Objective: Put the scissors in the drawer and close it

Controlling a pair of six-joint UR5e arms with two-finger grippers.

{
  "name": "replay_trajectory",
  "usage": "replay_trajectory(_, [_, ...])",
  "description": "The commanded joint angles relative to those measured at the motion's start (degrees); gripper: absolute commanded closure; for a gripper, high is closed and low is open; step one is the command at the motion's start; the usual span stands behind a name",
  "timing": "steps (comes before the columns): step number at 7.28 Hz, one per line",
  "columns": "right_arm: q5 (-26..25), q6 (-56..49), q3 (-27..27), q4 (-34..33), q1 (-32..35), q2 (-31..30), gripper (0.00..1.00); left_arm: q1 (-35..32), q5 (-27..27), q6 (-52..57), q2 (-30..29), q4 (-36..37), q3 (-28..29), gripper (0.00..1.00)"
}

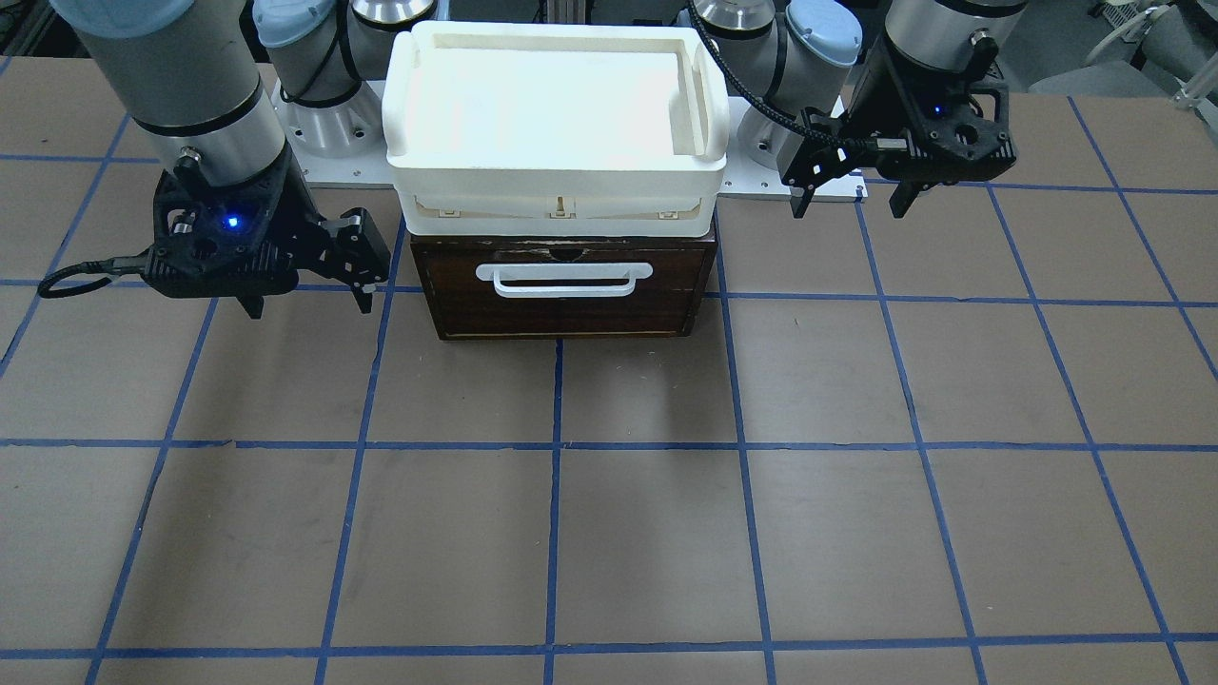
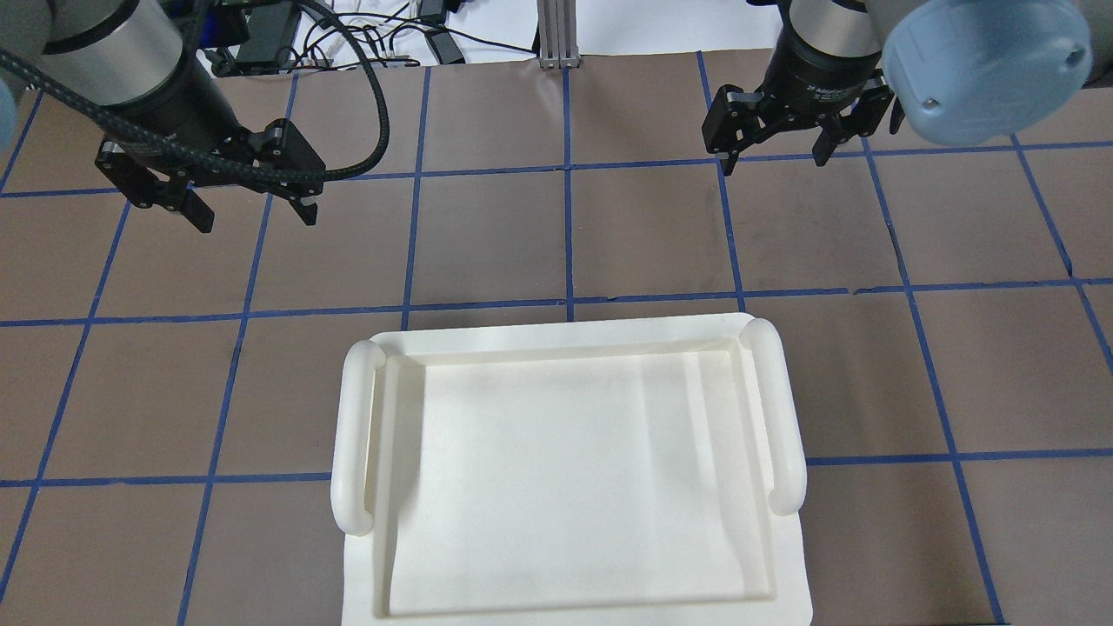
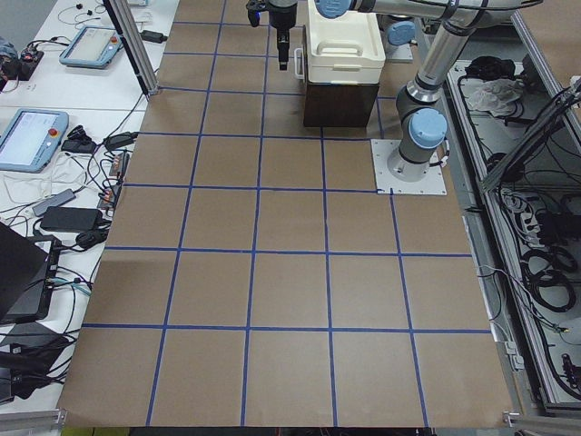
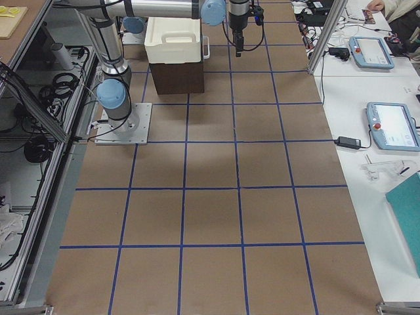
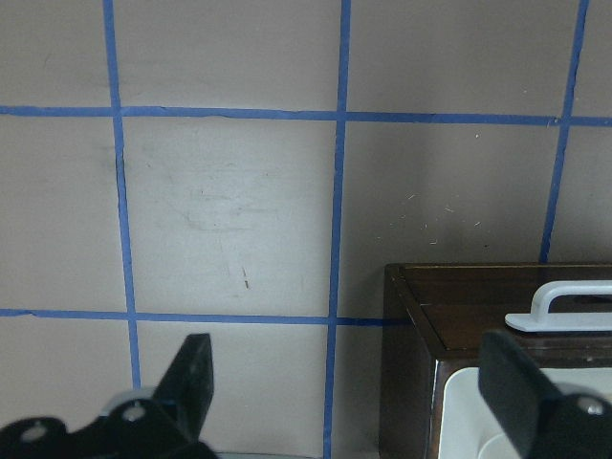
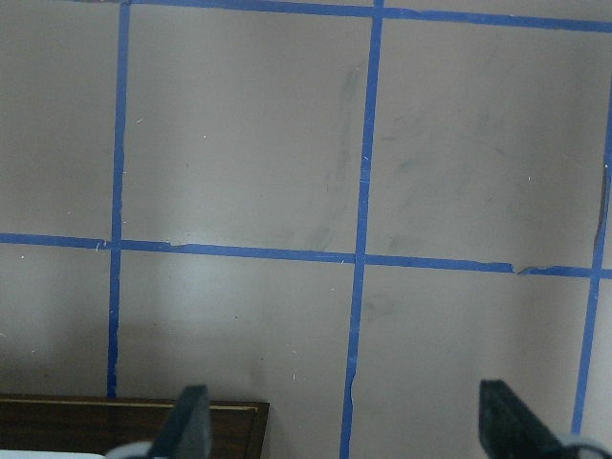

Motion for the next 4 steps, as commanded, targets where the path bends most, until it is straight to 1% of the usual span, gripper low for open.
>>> replay_trajectory(1, [0.0,0.0,0.0,-0.09,0.0,0.0,0.0,0.0,0.0,0.09,0.25,-0.07,-0.15,0.0])
replay_trajectory(4, [0.0,0.0,0.0,0.17,0.0,0.0,0.0,0.0,0.0,0.09,0.34,-0.07,-0.24,0.0])
